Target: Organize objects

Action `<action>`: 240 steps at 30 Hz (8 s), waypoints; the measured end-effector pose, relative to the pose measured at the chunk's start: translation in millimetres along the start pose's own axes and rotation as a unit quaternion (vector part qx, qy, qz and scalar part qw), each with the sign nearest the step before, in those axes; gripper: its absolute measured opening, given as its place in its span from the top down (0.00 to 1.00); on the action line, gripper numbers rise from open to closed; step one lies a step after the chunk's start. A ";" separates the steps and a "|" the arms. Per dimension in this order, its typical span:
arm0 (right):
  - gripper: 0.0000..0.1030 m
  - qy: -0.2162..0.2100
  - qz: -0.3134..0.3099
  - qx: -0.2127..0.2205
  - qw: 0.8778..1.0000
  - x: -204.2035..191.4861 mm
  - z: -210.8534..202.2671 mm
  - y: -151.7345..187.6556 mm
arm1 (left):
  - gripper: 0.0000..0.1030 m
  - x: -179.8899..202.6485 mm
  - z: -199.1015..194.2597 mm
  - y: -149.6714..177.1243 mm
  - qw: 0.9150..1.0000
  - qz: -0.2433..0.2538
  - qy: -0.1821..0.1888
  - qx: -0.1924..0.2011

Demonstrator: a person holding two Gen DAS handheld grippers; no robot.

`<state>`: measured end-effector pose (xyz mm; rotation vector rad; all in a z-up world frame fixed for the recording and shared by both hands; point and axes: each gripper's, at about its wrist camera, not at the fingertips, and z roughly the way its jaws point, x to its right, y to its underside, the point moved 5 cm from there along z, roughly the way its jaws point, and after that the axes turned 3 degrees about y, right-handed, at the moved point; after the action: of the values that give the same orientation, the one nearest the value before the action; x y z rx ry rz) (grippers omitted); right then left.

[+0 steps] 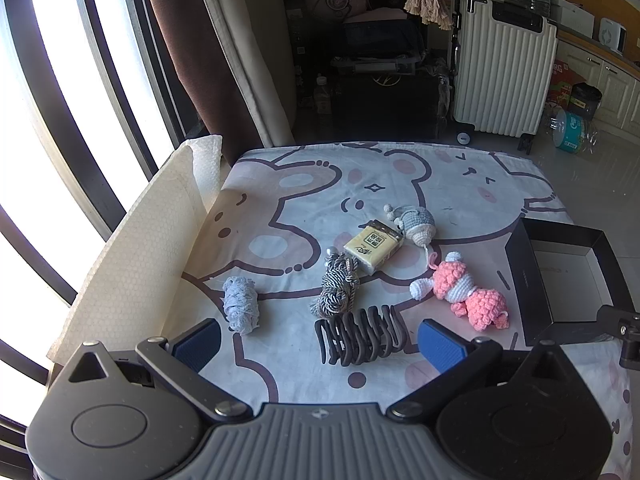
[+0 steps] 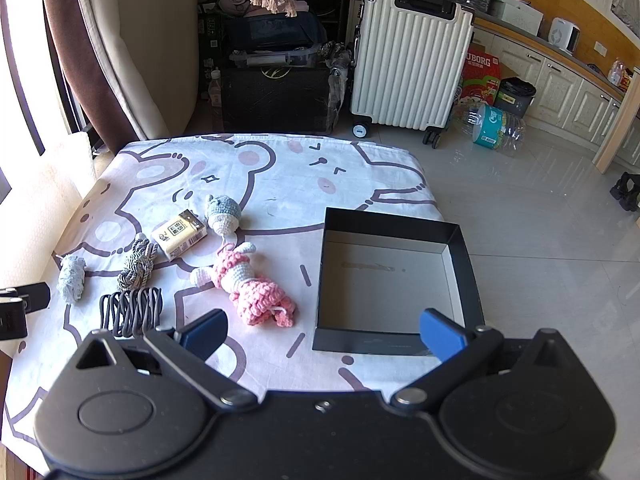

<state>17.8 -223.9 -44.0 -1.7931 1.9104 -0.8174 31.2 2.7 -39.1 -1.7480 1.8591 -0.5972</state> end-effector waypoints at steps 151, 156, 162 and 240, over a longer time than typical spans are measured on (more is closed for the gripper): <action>0.00 -0.065 -0.076 -0.023 0.995 -49.1 126.1 -27.7 | 0.00 12.6 164.8 5.1 0.985 -0.075 0.063 -0.141; 0.08 -0.068 -0.119 -0.019 0.990 -59.9 140.4 -34.3 | 0.00 7.3 175.7 8.7 0.982 -0.088 0.064 -0.155; 0.17 -0.089 -0.137 -0.048 0.985 -73.6 161.3 -36.1 | 0.00 6.2 180.3 5.5 0.981 -0.099 0.069 -0.149; 0.58 -0.221 -0.192 -0.146 0.945 -148.0 153.1 20.3 | 0.00 -86.4 197.0 54.0 0.915 -0.347 0.080 -0.187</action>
<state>115.9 -99.7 -187.9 -2.3337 1.4670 -0.2054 118.2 98.7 -219.1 -2.7256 1.4777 -0.6785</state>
